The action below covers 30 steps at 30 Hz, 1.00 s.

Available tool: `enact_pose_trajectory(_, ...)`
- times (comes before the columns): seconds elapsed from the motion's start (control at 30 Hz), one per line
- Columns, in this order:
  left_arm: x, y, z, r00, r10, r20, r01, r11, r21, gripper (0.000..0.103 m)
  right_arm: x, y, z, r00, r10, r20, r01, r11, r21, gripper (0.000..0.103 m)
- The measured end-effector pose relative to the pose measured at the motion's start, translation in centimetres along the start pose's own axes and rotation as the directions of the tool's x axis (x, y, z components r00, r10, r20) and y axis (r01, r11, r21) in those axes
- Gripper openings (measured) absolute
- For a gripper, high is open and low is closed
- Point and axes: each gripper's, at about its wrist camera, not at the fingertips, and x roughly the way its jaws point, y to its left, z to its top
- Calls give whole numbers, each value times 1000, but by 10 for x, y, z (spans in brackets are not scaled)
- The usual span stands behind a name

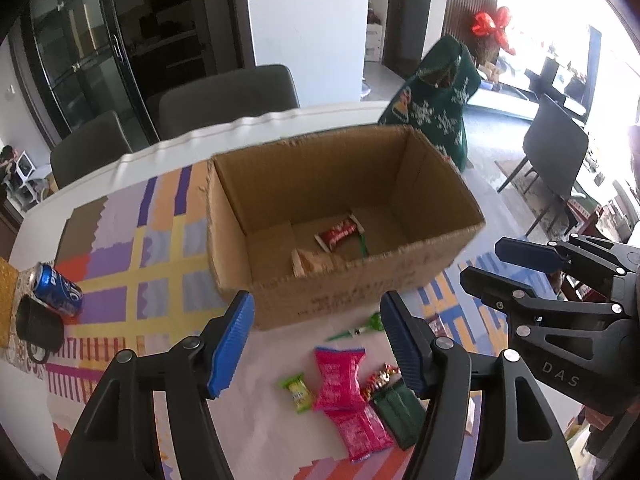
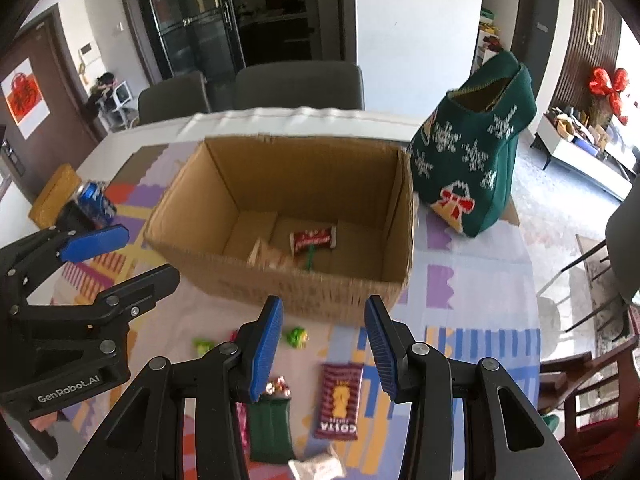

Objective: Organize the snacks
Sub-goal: 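Grasp the pink packet with left tool while right tool grasps Costa biscuit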

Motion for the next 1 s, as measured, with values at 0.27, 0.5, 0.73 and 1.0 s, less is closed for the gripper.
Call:
enact_pose_trajectory(0.27,15,-9,-19,997,-27,-68,28,1000,10,65,10,-4,-23,998,3,-60,-3,1000,-2,43)
enact_pose_trajectory(0.5,39,-16,-38,987,-35,-156,40,999,28,65,26,-8,-40,993,5,-119,-3,1000,16,43)
enact_pose_trajectory(0.73,69,-16,-55,966,-54,-252,58,998,8,65,51,-10,-55,981,11,-195,-7,1000,22,43)
enact_pose_trajectory(1.0,99,-12,-66,942,-71,-327,66,997,-27,65,81,-15,-69,959,3,-284,12,999,50,43)
